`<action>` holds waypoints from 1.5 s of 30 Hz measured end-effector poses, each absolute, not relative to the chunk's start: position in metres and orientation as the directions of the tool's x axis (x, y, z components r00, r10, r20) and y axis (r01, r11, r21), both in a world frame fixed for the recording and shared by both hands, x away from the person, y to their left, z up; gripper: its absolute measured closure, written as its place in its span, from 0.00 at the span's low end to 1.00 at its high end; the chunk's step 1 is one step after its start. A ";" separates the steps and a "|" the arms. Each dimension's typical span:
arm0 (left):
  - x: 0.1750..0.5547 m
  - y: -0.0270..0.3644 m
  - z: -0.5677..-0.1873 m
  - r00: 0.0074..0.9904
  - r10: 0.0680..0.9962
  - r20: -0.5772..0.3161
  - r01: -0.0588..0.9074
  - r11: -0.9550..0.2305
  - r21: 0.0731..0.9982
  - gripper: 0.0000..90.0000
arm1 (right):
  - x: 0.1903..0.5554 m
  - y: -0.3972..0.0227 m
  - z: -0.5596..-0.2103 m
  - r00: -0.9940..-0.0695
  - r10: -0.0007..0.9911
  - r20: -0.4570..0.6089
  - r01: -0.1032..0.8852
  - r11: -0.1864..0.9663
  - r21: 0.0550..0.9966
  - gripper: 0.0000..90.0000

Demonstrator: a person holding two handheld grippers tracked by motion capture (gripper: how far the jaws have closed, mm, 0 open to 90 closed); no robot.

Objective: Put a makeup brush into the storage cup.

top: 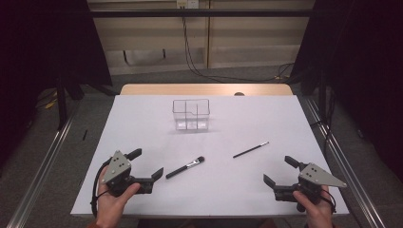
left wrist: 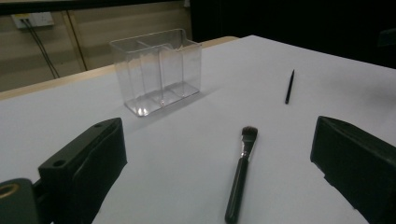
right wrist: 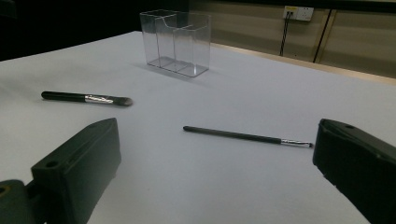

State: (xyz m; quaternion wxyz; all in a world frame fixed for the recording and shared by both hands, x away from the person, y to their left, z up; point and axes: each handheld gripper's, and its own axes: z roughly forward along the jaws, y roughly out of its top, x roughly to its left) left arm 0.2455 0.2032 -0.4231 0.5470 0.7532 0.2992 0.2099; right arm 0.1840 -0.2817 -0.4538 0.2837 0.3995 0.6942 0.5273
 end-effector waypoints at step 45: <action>0.328 0.111 -0.410 0.821 0.571 -0.019 0.239 -0.313 0.919 0.04 | 0.185 -0.281 -0.454 -0.526 0.850 0.025 0.259 0.132 0.957 0.01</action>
